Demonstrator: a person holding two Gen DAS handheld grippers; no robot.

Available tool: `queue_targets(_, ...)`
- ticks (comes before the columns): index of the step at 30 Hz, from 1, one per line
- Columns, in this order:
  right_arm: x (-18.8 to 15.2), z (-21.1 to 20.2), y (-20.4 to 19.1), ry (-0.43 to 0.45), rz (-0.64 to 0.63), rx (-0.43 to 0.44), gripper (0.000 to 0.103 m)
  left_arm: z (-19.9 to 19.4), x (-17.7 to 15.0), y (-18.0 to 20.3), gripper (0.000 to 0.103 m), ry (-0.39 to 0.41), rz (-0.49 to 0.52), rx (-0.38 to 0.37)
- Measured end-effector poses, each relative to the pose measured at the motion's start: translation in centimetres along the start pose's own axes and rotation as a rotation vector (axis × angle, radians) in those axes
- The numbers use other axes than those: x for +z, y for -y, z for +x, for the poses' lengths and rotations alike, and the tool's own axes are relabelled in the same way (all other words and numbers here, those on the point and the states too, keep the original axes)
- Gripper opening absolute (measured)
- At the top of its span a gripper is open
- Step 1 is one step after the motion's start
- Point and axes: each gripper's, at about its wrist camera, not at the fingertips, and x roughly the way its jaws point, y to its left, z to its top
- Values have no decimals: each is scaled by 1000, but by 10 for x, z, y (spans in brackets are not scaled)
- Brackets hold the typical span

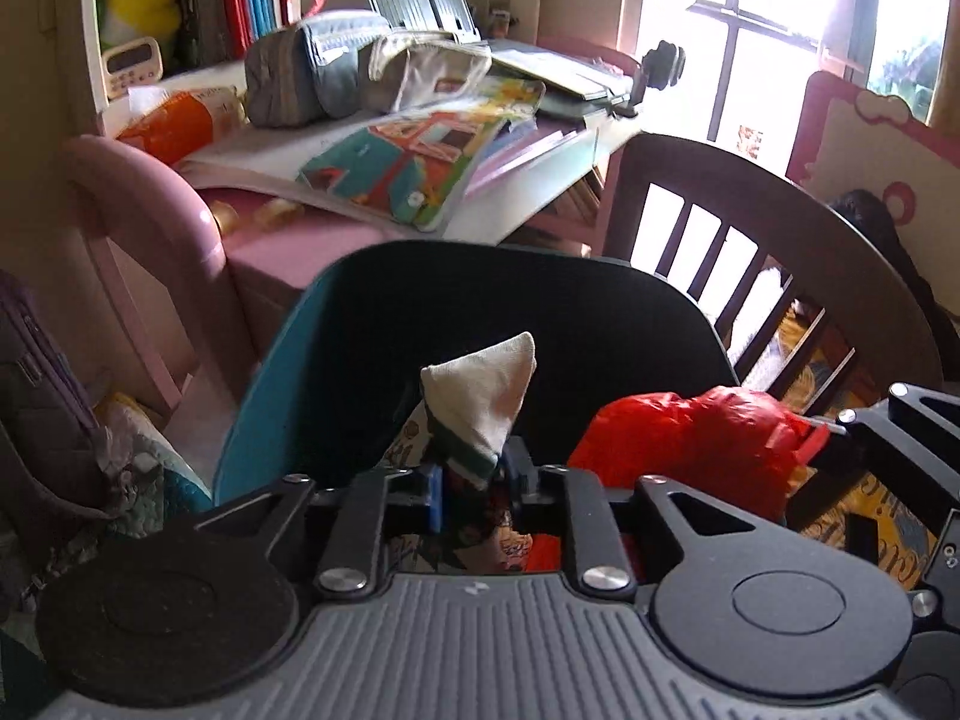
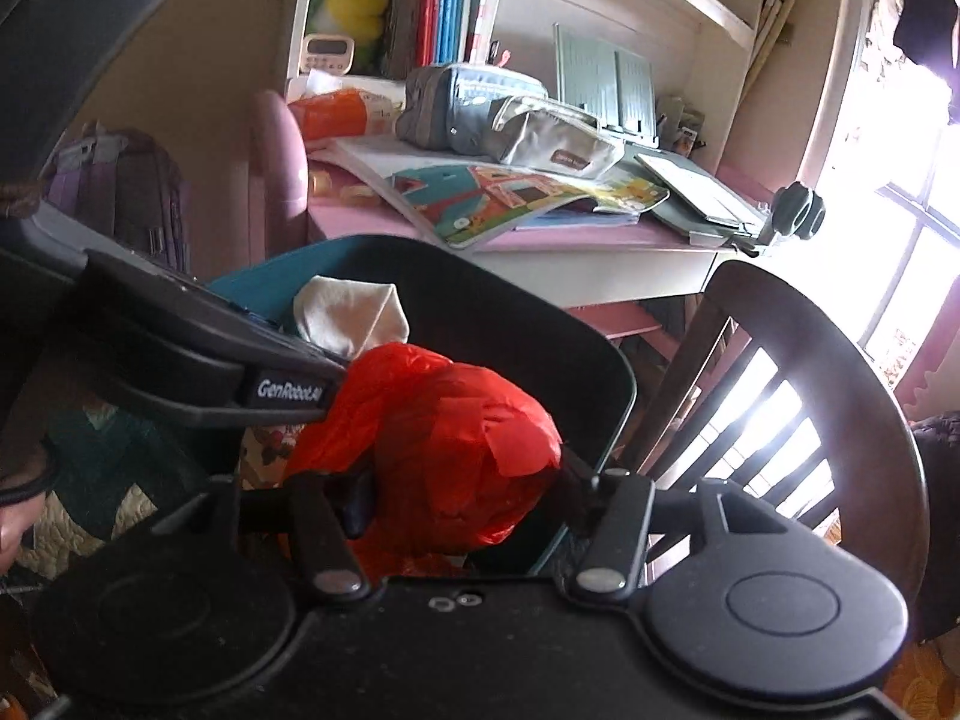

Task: Collect trash
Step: 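Open both tools over the green bin to drop both bags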

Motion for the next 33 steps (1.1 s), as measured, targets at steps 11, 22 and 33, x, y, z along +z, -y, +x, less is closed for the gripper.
queue_targets(11, -4, -14, -5, 40, -16, -19, 58, -28, -13, -9, 77, 92, -32, -22)
queue_targets(22, -2, -69, -23, 98, -32, 47, 59, -96, -42, -41, 80, 150, -37, -37)
queue_targets(33, 0, -117, -79, 150, -24, 178, 60, -166, -91, -102, 86, 190, -118, -22)
